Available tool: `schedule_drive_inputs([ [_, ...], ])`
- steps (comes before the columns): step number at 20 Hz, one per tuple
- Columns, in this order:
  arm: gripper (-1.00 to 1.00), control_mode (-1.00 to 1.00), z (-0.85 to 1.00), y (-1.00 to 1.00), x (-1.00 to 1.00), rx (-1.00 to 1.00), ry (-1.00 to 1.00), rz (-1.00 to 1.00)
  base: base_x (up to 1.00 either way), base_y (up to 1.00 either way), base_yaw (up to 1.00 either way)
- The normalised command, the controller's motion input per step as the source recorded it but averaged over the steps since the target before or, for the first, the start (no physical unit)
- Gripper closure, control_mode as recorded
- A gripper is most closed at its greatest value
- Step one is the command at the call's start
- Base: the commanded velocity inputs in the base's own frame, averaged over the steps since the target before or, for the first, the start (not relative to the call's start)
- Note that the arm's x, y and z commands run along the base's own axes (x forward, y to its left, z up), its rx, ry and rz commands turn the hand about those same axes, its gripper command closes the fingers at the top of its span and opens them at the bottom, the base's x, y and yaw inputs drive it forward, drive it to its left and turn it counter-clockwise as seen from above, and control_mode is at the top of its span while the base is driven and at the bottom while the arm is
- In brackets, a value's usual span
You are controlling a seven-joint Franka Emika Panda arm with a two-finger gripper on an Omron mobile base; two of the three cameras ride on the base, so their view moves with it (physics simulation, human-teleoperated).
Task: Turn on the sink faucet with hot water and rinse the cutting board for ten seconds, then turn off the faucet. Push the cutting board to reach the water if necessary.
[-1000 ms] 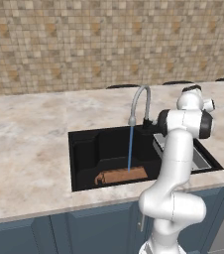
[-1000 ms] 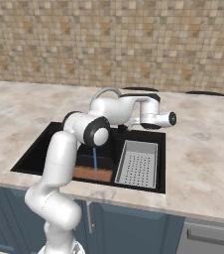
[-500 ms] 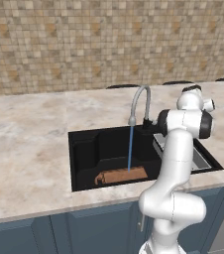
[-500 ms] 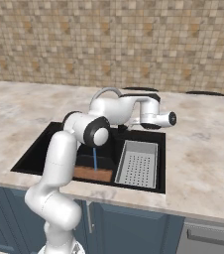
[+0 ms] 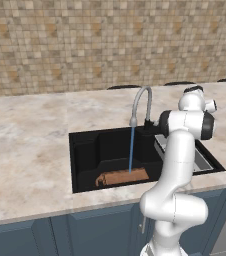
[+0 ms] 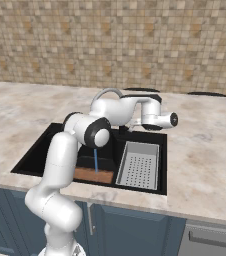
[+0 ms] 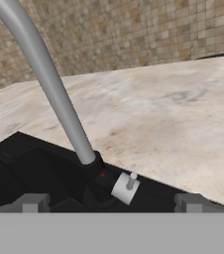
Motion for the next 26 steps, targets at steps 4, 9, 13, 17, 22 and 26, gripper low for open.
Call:
schedule_drive_inputs([
  [4, -1.00, -1.00, 0.00, 0.00, 0.00, 0.00, 0.00, 0.00, 0.00, 0.00, 0.00],
  [9, -1.00, -1.00, 0.00, 0.00, 0.00, 0.00, 0.00, 0.00, 0.00, 0.00, 0.00],
  [13, -1.00, -1.00, 0.00, 0.00, 0.00, 0.00, 0.00, 0.00, 0.00, 0.00, 0.00],
  [17, -1.00, -1.00, 0.00, 0.00, 0.00, 0.00, 0.00, 0.00, 0.00, 0.00, 0.00],
  [22, -1.00, -1.00, 0.00, 0.00, 0.00, 0.00, 0.00, 0.00, 0.00, 0.00, 0.00],
  [26, -1.00, -1.00, 0.00, 0.00, 0.00, 0.00, 0.00, 0.00, 0.00, 0.00, 0.00],
])
